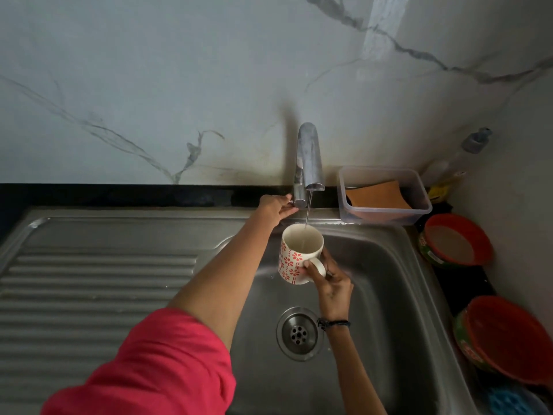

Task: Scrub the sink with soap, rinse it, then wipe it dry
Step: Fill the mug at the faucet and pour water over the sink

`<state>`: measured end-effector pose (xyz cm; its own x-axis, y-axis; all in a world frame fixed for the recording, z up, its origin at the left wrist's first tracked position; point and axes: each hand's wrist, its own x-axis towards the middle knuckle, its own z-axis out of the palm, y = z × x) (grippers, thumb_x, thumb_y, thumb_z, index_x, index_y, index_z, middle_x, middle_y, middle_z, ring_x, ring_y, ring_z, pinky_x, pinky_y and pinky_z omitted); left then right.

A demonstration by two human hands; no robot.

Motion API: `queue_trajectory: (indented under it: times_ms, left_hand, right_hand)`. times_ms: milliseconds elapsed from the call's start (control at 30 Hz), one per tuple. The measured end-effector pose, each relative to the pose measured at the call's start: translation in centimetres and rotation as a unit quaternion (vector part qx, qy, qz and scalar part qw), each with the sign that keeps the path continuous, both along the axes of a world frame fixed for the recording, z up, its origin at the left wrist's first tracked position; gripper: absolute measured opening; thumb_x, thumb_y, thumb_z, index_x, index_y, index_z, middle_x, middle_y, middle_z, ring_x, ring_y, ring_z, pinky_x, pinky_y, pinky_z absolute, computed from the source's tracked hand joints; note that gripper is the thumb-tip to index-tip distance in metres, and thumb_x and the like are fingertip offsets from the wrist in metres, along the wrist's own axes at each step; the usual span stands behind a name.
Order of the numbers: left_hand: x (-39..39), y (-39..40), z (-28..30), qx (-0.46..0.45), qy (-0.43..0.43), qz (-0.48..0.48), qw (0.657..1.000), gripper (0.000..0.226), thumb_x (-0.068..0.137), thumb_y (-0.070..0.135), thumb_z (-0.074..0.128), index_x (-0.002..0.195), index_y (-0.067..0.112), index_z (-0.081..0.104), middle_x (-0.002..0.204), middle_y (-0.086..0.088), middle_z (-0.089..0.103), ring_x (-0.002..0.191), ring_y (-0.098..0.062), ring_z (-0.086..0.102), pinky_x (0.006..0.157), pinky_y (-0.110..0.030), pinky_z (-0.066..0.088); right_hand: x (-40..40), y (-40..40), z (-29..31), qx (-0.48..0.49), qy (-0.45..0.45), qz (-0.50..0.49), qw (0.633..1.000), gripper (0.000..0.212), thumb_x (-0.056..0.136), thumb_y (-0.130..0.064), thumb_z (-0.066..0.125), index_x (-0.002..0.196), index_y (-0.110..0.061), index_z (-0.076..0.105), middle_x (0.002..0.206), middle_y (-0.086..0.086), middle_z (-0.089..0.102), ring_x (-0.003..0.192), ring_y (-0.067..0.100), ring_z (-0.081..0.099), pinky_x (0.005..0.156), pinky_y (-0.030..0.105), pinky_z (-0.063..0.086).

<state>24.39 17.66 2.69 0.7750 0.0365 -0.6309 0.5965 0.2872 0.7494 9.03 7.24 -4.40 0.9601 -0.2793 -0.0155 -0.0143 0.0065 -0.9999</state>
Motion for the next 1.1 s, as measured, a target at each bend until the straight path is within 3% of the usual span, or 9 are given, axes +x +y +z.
queue_trajectory:
  times_ms: [67,167,267,333,733,867,967,1033,1100]
  left_hand:
    - [0.1,-0.1,0.0,-0.001,0.002,0.008,1.000,0.005,0.091,-0.003,0.051,0.090,-0.004,0.056,0.111,-0.024,0.060,0.116,-0.032,0.056,0.090,-0.033,0.048]
    - [0.1,-0.4,0.2,0.003,0.011,0.015,1.000,0.010,0.091,-0.003,0.051,0.081,-0.001,0.054,0.103,-0.023,0.061,0.117,-0.033,0.055,0.096,-0.033,0.046]
    - [0.3,-0.7,0.3,0.015,0.018,0.031,0.999,0.010,0.090,-0.003,0.052,0.097,-0.007,0.057,0.122,-0.024,0.057,0.115,-0.033,0.056,0.096,-0.033,0.047]
    - [0.3,-0.8,0.4,0.020,0.023,0.037,0.999,0.009,0.090,-0.002,0.053,0.096,-0.007,0.057,0.123,-0.024,0.057,0.114,-0.032,0.057,0.096,-0.032,0.047]
    - [0.1,-1.1,0.5,-0.001,0.021,0.056,0.998,0.010,0.095,-0.005,0.042,0.096,-0.005,0.052,0.131,-0.024,0.050,0.120,-0.032,0.052,0.097,-0.033,0.044]
    - [-0.1,-1.1,0.8,0.019,0.026,0.054,0.998,0.010,0.092,-0.004,0.049,0.082,-0.001,0.050,0.124,-0.025,0.055,0.115,-0.032,0.056,0.093,-0.033,0.047]
    - [-0.1,-1.0,0.9,0.011,0.025,0.066,0.997,0.017,0.093,-0.005,0.047,0.108,-0.010,0.051,0.126,-0.025,0.054,0.115,-0.033,0.056,0.087,-0.033,0.049]
    - [-0.1,-1.0,0.9,0.014,0.026,0.076,0.997,0.026,0.093,-0.006,0.046,0.119,-0.012,0.047,0.126,-0.024,0.055,0.114,-0.033,0.057,0.080,-0.033,0.050]
    - [-0.3,-1.1,1.1,0.015,0.025,0.074,0.997,0.022,0.093,-0.006,0.046,0.114,-0.010,0.048,0.126,-0.023,0.055,0.114,-0.032,0.057,0.080,-0.034,0.049]
  right_hand:
    - [0.2,0.0,-0.1,-0.003,-0.003,0.009,1.000,0.018,0.074,-0.028,0.073,0.089,-0.037,0.070,0.126,0.008,0.062,0.115,0.015,0.058,0.088,0.016,0.050]
    - [0.3,-0.2,-0.9,0.006,0.001,-0.001,1.000,0.023,0.066,-0.042,0.068,0.089,-0.045,0.070,0.124,0.009,0.063,0.115,0.016,0.059,0.091,0.022,0.051]
    - [0.6,-0.5,-1.3,0.016,0.006,-0.001,1.000,0.028,0.070,-0.029,0.075,0.089,-0.050,0.070,0.121,0.010,0.064,0.113,0.020,0.061,0.094,0.034,0.052]
    - [0.8,-0.7,-1.4,0.015,0.006,-0.004,1.000,0.031,0.076,-0.013,0.075,0.094,-0.037,0.070,0.122,0.010,0.064,0.113,0.021,0.060,0.095,0.041,0.050]
    - [0.9,0.4,-1.8,0.046,-0.005,-0.039,0.998,0.047,0.078,-0.008,0.072,0.087,-0.054,0.068,0.122,0.005,0.065,0.115,0.016,0.059,0.096,0.036,0.050]
    - [1.0,0.2,-2.1,0.033,-0.015,-0.033,0.999,0.040,0.078,-0.008,0.072,0.104,-0.038,0.066,0.122,0.002,0.064,0.117,0.016,0.058,0.097,0.037,0.050]
    - [1.3,-0.1,-2.1,-0.002,-0.026,-0.005,1.000,0.028,0.077,-0.023,0.073,0.105,-0.023,0.072,0.117,-0.025,0.063,0.113,0.002,0.058,0.095,0.035,0.051]
    - [1.6,-0.3,-2.0,-0.035,-0.049,-0.005,0.998,0.053,0.071,-0.041,0.067,0.105,0.000,0.069,0.110,-0.044,0.055,0.111,-0.009,0.055,0.095,0.028,0.050]
    - [2.0,-0.4,-1.8,-0.047,-0.054,-0.007,0.997,0.064,0.069,-0.048,0.062,0.104,0.005,0.067,0.110,-0.051,0.048,0.113,-0.014,0.051,0.097,0.027,0.049]
